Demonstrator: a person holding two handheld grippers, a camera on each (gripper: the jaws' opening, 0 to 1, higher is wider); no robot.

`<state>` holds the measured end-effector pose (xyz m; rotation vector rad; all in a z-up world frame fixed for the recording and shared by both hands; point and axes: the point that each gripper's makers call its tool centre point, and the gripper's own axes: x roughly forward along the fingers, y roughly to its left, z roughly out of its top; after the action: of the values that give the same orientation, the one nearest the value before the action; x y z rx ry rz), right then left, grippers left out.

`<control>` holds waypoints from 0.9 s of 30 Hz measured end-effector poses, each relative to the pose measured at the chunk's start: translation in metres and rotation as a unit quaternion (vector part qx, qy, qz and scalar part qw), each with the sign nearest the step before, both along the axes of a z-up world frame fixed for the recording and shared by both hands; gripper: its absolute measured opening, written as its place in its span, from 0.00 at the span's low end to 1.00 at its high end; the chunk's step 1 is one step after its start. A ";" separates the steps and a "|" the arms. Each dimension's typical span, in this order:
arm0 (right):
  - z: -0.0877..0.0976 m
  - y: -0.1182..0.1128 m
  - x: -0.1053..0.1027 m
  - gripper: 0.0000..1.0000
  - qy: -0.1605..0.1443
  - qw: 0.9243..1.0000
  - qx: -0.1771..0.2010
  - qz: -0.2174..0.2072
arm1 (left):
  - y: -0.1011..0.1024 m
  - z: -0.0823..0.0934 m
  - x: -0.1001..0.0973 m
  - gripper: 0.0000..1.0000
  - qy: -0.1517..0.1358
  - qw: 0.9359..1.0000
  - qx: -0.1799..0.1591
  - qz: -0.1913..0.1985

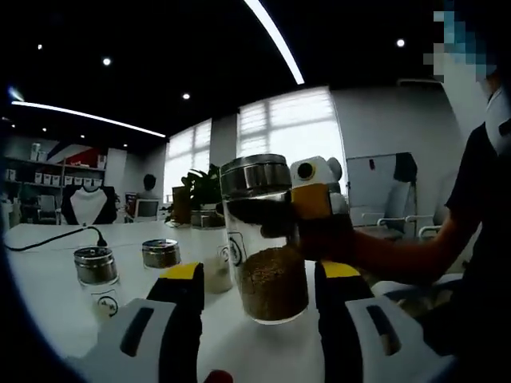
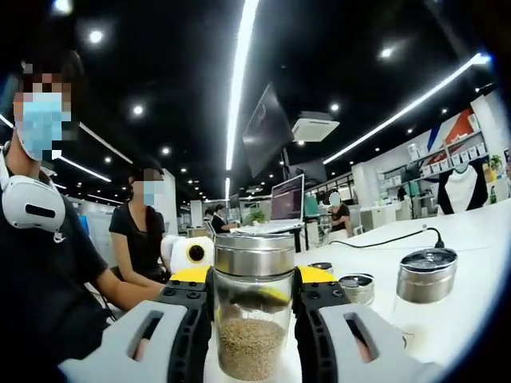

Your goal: Rotate the seasoning bottle until the label or dispensing opening points toward the visible target arrow and the bottle remains upright within the marked orientation range

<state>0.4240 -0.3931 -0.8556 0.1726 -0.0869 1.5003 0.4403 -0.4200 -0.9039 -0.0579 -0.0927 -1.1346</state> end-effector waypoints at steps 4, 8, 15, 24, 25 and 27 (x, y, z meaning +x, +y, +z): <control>0.002 0.004 -0.012 0.37 0.005 0.999 0.011 0.037 | 0.001 0.005 -0.005 0.55 0.019 0.999 -0.025 -0.024; 0.007 0.006 -0.019 0.37 0.016 0.997 0.036 0.068 | -0.006 0.010 -0.022 0.49 0.031 0.995 -0.041 -0.080; -0.012 0.013 -0.013 0.37 -0.004 0.999 -0.006 0.045 | -0.008 -0.009 -0.016 0.43 0.064 0.997 0.010 -0.043; -0.019 0.020 0.014 0.34 -0.057 0.996 -0.041 -0.053 | 0.018 -0.022 0.021 0.42 0.068 0.990 0.060 0.109; -0.022 0.021 0.019 0.34 -0.069 0.993 -0.056 -0.072 | 0.025 -0.025 0.028 0.42 0.063 0.985 0.079 0.140; -0.025 0.025 0.022 0.34 -0.085 0.989 -0.077 -0.098 | 0.033 -0.025 0.034 0.42 0.044 0.977 0.104 0.183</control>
<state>0.4459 -0.3686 -0.8804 -0.0874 -0.1217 1.3175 0.4748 -0.3871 -0.9291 0.0920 0.0918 -0.7669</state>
